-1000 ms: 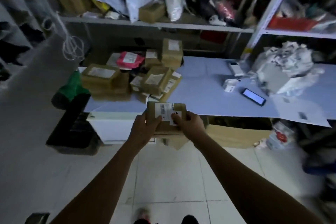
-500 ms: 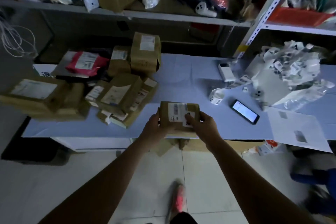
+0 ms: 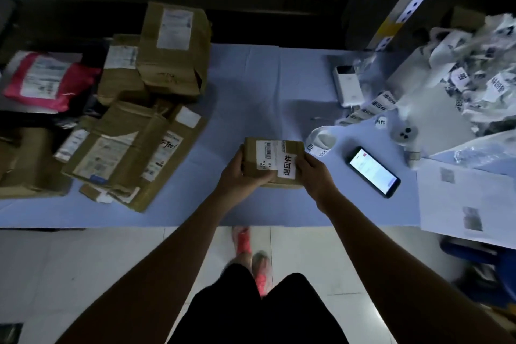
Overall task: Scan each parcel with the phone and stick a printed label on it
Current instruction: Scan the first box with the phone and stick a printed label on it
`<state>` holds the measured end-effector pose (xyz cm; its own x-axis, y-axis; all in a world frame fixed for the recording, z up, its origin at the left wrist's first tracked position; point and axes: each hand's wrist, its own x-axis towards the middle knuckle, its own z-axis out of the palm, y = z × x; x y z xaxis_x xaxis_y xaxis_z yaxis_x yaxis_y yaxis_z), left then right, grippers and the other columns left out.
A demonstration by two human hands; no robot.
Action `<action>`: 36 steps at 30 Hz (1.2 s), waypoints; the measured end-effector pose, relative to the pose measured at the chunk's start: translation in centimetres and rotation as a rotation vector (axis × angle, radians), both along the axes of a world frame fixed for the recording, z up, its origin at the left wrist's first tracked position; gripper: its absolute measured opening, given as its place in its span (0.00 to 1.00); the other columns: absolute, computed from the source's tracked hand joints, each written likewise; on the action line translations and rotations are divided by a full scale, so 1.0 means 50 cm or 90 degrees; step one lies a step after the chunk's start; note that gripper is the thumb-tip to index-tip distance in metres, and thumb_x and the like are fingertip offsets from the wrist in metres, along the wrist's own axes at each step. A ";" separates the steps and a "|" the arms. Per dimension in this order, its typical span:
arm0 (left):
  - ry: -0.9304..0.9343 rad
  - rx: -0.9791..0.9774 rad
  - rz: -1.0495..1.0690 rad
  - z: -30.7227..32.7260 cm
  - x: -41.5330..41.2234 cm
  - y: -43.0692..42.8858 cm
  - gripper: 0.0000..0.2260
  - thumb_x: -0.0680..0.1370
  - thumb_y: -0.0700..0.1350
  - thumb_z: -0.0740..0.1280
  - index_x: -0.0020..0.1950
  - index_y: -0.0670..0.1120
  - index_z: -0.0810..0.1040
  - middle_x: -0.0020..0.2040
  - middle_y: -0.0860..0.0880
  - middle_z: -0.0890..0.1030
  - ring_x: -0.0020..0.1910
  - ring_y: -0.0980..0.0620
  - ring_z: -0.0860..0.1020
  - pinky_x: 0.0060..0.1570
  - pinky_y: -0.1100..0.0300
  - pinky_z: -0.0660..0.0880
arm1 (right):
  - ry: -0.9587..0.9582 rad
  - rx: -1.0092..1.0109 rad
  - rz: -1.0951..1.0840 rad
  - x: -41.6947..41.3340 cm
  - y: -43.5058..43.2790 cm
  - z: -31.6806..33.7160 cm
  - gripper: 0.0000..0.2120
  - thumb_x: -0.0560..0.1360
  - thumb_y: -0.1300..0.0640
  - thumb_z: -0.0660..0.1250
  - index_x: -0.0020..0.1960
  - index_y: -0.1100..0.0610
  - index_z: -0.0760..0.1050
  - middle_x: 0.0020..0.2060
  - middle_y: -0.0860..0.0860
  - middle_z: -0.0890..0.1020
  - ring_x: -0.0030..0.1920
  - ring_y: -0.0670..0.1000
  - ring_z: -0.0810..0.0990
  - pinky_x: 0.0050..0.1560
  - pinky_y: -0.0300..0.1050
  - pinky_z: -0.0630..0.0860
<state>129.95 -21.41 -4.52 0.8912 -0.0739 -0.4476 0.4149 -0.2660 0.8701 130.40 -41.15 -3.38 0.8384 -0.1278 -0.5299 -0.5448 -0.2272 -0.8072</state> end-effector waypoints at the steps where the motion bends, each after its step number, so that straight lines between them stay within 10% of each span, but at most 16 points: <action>1: 0.005 0.001 0.011 -0.010 0.010 -0.005 0.34 0.68 0.51 0.81 0.71 0.59 0.71 0.61 0.61 0.81 0.57 0.67 0.78 0.61 0.59 0.77 | 0.000 0.005 0.001 0.008 -0.004 -0.005 0.11 0.83 0.49 0.60 0.50 0.37 0.81 0.48 0.44 0.87 0.48 0.45 0.86 0.47 0.40 0.81; 6: 0.009 -0.012 0.049 -0.043 0.040 -0.021 0.41 0.62 0.47 0.84 0.72 0.55 0.69 0.66 0.55 0.79 0.63 0.57 0.78 0.66 0.48 0.75 | 0.009 -0.033 0.014 0.039 -0.024 -0.026 0.09 0.83 0.47 0.62 0.56 0.34 0.78 0.48 0.36 0.85 0.48 0.41 0.85 0.44 0.38 0.80; 13: -0.012 0.032 -0.132 -0.076 0.080 0.021 0.68 0.51 0.56 0.87 0.81 0.60 0.48 0.77 0.57 0.62 0.74 0.57 0.66 0.71 0.48 0.70 | -0.107 -0.353 -0.016 0.074 -0.129 -0.042 0.14 0.77 0.59 0.69 0.62 0.54 0.81 0.51 0.49 0.86 0.49 0.48 0.83 0.46 0.33 0.73; 21: -0.052 0.089 -0.082 -0.068 0.067 -0.004 0.60 0.49 0.60 0.86 0.75 0.63 0.58 0.68 0.61 0.72 0.68 0.55 0.73 0.60 0.42 0.79 | 0.029 -0.636 0.176 0.074 -0.316 -0.099 0.39 0.69 0.45 0.76 0.74 0.55 0.65 0.69 0.60 0.68 0.69 0.63 0.66 0.65 0.60 0.68; 36: -0.108 0.249 0.099 0.002 0.013 -0.104 0.55 0.51 0.63 0.84 0.73 0.57 0.62 0.65 0.57 0.72 0.67 0.51 0.69 0.62 0.44 0.76 | 0.007 -0.551 0.366 0.086 -0.426 -0.083 0.44 0.69 0.38 0.76 0.77 0.51 0.64 0.60 0.60 0.74 0.65 0.61 0.72 0.57 0.54 0.76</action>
